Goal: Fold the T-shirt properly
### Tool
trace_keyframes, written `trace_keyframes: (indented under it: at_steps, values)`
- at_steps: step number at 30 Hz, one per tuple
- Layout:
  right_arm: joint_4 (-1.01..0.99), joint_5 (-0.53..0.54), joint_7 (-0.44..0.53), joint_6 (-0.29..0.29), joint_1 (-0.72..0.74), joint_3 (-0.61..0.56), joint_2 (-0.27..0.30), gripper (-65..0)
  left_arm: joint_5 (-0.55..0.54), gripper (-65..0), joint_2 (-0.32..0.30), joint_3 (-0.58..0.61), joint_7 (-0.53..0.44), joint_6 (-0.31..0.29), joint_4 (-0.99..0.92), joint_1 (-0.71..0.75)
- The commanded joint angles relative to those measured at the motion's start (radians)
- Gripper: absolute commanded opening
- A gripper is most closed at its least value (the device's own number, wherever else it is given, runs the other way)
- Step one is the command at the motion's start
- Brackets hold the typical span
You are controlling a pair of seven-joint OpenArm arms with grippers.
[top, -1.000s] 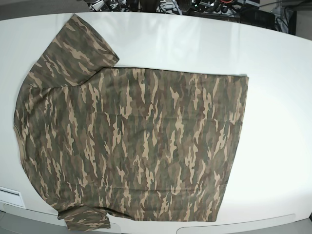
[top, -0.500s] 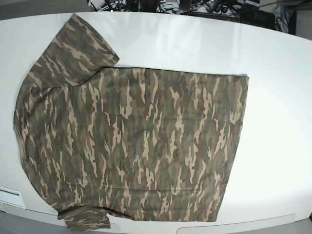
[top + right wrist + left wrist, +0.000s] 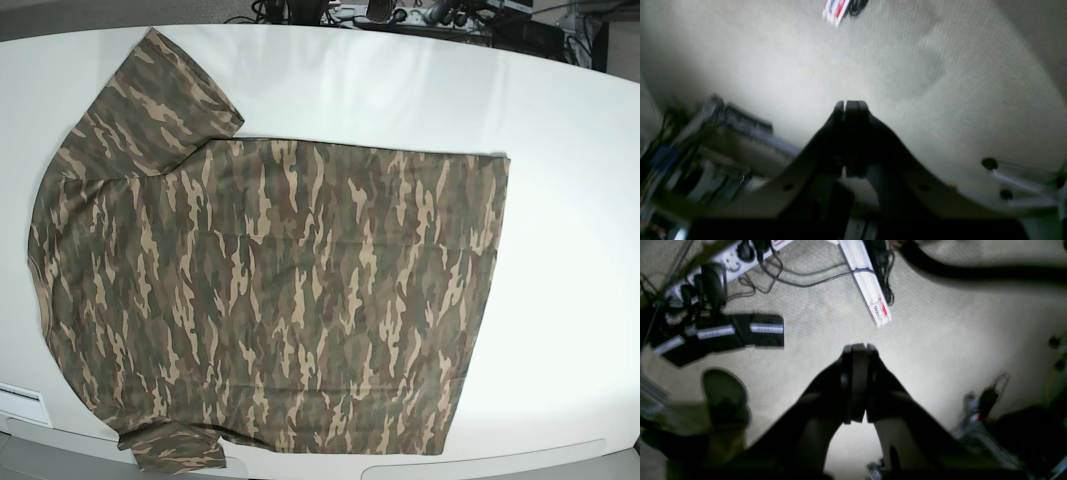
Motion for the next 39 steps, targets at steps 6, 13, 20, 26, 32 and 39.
trace_keyframes:
  at_steps: [6, 13, 20, 26, 32, 39]
  values:
    - [0.388, 0.002, -0.013, -0.019, -0.271, 0.001, 0.091, -65.0, 0.012, -65.0, -0.162, 0.000, 0.031, 0.005, 0.348, 0.204]
    - [0.815, -0.115, -0.016, -0.121, -0.514, 0.002, 0.198, -65.0, 0.154, -65.0, -0.329, -0.001, 0.120, 0.024, 0.698, 0.396]
    - [1.087, -0.275, -0.016, -0.210, -0.622, 0.003, 0.246, -65.0, 0.385, -65.0, -0.437, -0.001, 0.188, 0.142, 0.953, 0.485]
    - [1.087, -0.485, -0.003, -0.288, -0.622, 0.003, 0.248, -65.0, 0.657, -65.0, -0.470, -0.031, 0.203, 0.255, 1.062, 0.478]
    - [1.087, -0.644, -0.007, -0.406, -0.566, 0.017, 0.279, -65.0, 0.684, -65.0, -0.506, -0.216, 0.171, 0.246, 1.048, 0.394]
    - [1.087, -0.639, 0.013, -0.443, -0.464, 0.100, 0.306, -65.0, 0.489, -65.0, -0.608, -0.423, -0.040, 0.037, 0.896, 0.231]
